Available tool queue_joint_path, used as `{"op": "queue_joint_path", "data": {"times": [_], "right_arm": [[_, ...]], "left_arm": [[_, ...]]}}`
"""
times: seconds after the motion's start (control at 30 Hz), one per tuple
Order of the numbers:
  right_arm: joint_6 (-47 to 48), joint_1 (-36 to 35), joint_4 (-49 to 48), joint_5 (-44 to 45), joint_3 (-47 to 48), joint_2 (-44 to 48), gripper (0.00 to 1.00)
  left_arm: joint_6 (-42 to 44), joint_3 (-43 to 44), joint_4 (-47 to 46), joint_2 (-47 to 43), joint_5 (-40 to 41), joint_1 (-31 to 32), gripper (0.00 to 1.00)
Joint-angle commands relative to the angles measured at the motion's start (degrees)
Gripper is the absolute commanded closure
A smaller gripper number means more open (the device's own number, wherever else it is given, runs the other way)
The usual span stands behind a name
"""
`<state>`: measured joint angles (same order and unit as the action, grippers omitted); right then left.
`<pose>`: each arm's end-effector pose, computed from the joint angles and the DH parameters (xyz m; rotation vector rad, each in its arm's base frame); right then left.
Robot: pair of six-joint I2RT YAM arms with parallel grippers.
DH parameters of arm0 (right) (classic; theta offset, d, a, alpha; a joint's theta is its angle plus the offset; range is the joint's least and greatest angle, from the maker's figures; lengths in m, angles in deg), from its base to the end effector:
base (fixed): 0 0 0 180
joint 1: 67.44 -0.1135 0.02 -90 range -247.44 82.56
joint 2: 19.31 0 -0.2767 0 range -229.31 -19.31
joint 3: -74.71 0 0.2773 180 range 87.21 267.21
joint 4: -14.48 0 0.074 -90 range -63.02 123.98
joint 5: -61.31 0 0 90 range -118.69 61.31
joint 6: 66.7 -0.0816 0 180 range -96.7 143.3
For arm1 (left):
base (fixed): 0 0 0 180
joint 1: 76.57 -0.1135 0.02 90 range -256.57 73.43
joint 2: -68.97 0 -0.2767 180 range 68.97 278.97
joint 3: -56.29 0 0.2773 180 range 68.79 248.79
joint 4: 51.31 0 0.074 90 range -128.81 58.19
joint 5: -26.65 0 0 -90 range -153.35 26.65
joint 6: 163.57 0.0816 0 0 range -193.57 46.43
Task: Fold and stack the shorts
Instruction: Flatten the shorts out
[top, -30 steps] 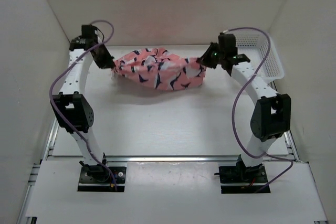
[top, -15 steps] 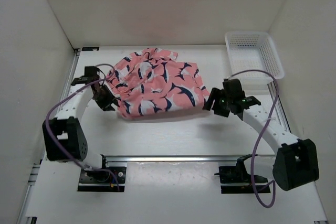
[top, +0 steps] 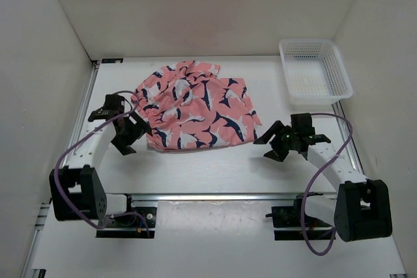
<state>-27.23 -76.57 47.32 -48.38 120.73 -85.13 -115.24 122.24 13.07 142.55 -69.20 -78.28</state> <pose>0.2514 0.0683 0.1521 0.7819 2.5040 0.8346 0.2647 -0.0004 0.1945 -1.0380 2.6724 -0.2927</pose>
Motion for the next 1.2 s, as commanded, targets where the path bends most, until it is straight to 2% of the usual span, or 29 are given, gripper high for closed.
{"op": "queue_joint_path", "data": {"times": [0.0,0.1,0.2,0.3,0.33,0.43,0.47,0.5,0.6,0.63,0.7,0.73,0.83,0.9,1.17], "right_arm": [[-4.76,0.78,-6.19,-6.94,-1.43,-2.19,0.27],[-4.76,0.78,-7.51,-6.95,-1.44,-2.91,0.22],[-4.23,1.30,-9.17,-4.42,-1.44,-5.09,0.22],[-3.18,1.30,-11.10,-2.74,0.31,-9.13,0.25],[-3.18,1.30,-11.81,-2.21,0.32,-10.37,0.25],[-1.25,1.30,-13.22,0.95,3.30,-15.81,0.31],[-0.55,1.30,-14.09,0.96,4.96,-17.31,0.32],[-0.54,1.30,-15.40,1.57,5.94,-20.45,0.34],[1.12,0.08,-17.69,2.53,9.63,-26.61,0.48],[2.08,0.07,-17.70,3.41,10.94,-28.12,0.72],[2.70,0.07,-17.70,2.90,14.10,-30.15,0.95],[2.71,0.07,-17.70,2.90,14.90,-30.15,1.00],[3.23,-0.54,-17.70,2.90,17.80,-26.30,1.00],[4.80,-1.06,-13.33,4.56,22.70,-23.66,1.00],[10.35,-1.07,-0.23,6.59,39.15,-9.88,1.00]], "left_arm": [[-1.13,-1.16,-5.46,5.42,-1.53,0.84,0.00],[-0.43,-0.01,-7.75,9.99,-1.54,2.07,0.00],[-0.43,1.21,-9.16,13.68,-1.54,4.00,0.00],[-1.04,2.35,-10.04,17.82,-1.01,6.10,0.18],[-1.04,2.36,-10.56,18.61,-0.31,6.11,0.24],[-1.04,3.41,-10.57,20.55,1.09,6.64,0.61],[-1.04,4.02,-10.57,21.25,1.10,6.64,0.70],[-1.04,4.64,-10.57,21.25,1.10,6.64,0.88],[-1.04,5.35,-10.57,21.25,1.10,6.64,0.90],[-1.04,5.96,-10.57,21.25,1.10,6.64,0.90],[-1.04,7.80,-8.56,19.77,1.10,6.64,0.90],[-0.44,9.81,-7.68,19.24,1.71,6.64,0.90],[0.62,15.95,-3.03,16.60,3.03,6.64,0.90],[1.33,20.09,-0.12,15.55,4.17,6.64,0.90],[4.58,51.44,16.66,11.33,7.08,6.64,0.90]]}}
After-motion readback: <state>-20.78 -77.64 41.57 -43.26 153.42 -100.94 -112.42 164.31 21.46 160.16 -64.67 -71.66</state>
